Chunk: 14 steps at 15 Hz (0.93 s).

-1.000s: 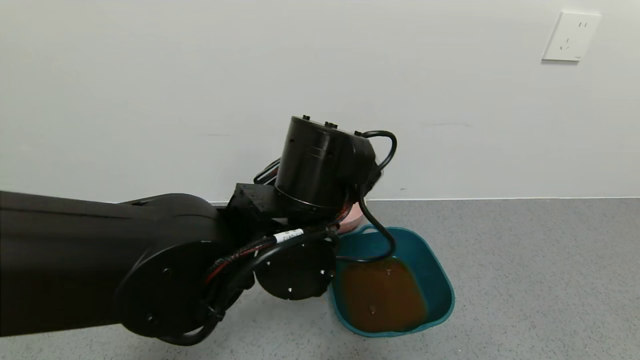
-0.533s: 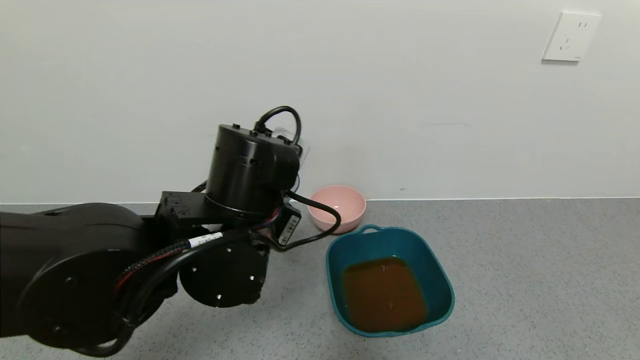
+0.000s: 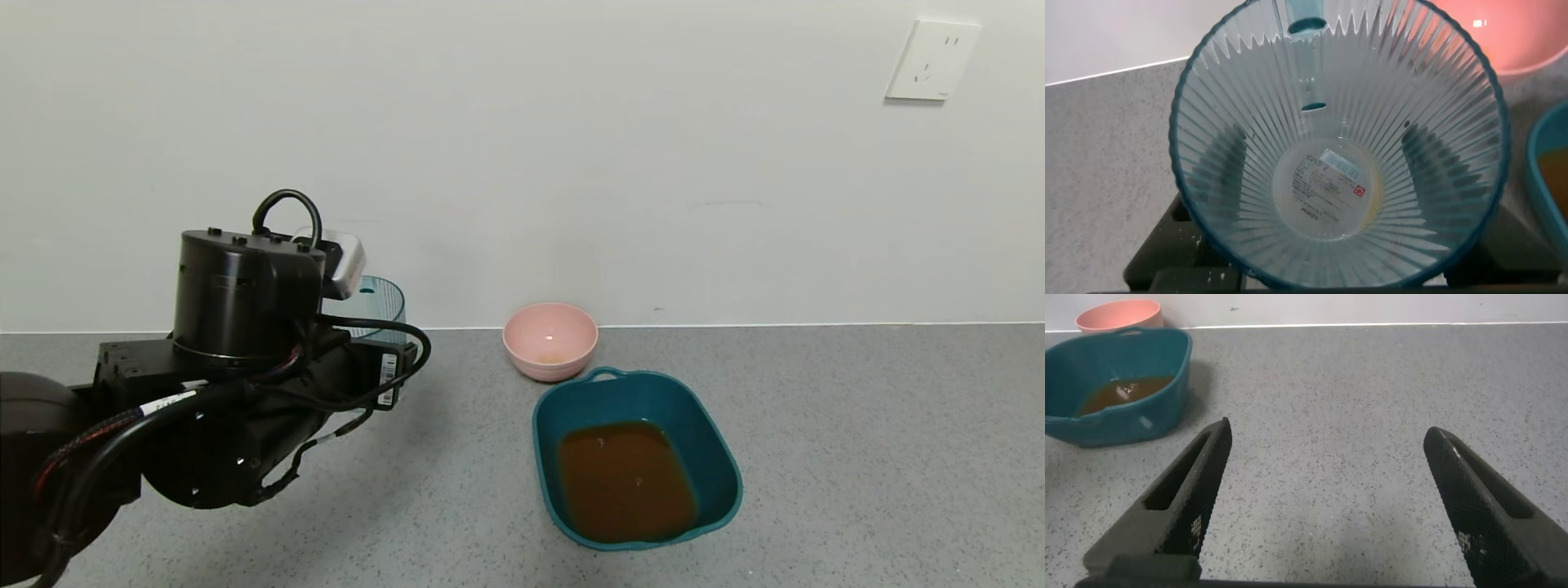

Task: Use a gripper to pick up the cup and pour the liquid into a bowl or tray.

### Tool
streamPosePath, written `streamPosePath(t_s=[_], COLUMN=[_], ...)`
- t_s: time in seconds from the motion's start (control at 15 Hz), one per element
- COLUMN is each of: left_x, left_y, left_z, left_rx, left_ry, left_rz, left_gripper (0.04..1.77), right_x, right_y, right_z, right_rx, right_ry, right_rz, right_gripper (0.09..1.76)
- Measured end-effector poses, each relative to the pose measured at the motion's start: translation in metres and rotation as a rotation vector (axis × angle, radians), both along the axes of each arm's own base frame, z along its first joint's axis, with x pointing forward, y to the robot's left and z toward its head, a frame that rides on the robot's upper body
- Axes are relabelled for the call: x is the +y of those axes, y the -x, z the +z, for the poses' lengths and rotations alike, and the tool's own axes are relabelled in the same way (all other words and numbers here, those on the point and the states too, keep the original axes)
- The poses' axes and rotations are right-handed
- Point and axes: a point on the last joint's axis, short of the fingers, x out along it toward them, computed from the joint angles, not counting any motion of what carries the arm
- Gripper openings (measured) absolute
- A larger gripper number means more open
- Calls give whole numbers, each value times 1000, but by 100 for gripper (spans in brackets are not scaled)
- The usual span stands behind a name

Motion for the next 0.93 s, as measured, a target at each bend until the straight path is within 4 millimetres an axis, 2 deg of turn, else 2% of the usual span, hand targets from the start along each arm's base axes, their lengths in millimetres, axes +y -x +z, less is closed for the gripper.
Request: streamPosePath(t_s=[0.2, 0.47, 0.93], left_x=[20, 44, 44], left_y=[-15, -44, -71], left_z=[-13, -31, -62], left_rx=[-44, -29, 60], left_ry=[77, 103, 80], left_rz=[-4, 5, 27], left_gripper=[132, 132, 132], right_x=[0, 0, 0], right_y=[0, 0, 0], right_z=[0, 0, 0], right_rx=[0, 0, 0], right_ry=[0, 0, 0], right_rz=[0, 0, 0], right_gripper=[171, 171, 171])
